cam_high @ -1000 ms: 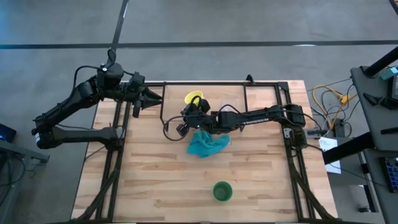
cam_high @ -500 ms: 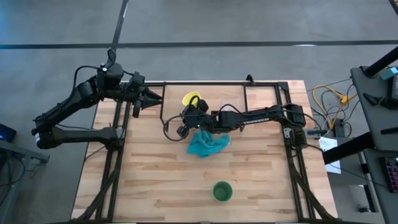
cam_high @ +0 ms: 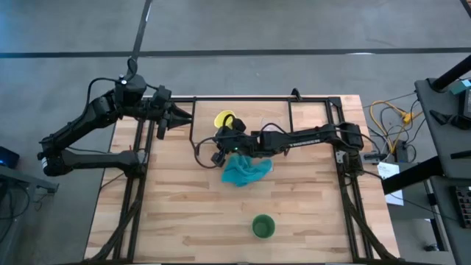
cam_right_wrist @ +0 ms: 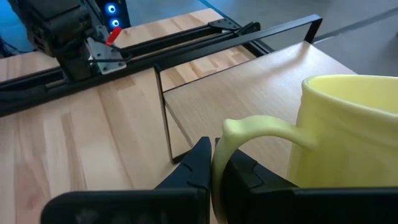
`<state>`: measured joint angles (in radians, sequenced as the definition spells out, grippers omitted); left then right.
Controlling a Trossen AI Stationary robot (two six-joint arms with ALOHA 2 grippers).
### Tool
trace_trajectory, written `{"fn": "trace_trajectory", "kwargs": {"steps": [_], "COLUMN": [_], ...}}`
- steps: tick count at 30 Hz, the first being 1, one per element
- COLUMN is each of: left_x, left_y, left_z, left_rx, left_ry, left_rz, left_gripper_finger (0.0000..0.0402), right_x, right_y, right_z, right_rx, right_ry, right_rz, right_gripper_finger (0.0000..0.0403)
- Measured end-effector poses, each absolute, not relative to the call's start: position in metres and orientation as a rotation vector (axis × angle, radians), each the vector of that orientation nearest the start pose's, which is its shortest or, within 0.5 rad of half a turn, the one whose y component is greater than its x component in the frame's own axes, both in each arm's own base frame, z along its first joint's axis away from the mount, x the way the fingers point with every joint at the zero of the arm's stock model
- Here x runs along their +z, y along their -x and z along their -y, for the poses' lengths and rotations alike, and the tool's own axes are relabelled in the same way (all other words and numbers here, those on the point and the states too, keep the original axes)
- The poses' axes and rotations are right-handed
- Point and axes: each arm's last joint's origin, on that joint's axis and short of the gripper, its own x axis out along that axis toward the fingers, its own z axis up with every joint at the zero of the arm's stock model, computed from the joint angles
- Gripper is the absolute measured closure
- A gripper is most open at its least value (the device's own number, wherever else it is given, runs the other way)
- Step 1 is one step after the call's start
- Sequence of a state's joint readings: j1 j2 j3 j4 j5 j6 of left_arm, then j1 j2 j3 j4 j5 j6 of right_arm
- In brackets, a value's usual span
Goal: Stack small to large cups/mugs on shelf
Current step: Put the yellow cup on the shelf
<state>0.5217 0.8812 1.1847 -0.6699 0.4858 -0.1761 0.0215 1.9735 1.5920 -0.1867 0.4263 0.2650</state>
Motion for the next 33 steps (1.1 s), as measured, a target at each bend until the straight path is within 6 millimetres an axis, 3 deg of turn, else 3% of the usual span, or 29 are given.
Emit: {"fn": "trace_trajectory", "kwargs": {"steps": [26, 33], "left_x": [0.404, 0.383], "left_y": [-0.141, -0.155], "left_z": [-0.065, -0.074], "left_rx": [0.063, 0.076], "left_ry": [0.351, 0.353], "left_rz": [-0.319, -0.394], "left_gripper_finger": [0.0306, 0.0306], "right_x": [0.267, 0.265], "right_y": [-0.444, -0.443], "right_z": [0.007, 0.007], "right_rx": [-0.425, -0.436], "right_ry": [-0.126, -0.148], "right_rz": [-0.508, -0.506], "right_gripper_finger": [0.0388, 0.0387]}}
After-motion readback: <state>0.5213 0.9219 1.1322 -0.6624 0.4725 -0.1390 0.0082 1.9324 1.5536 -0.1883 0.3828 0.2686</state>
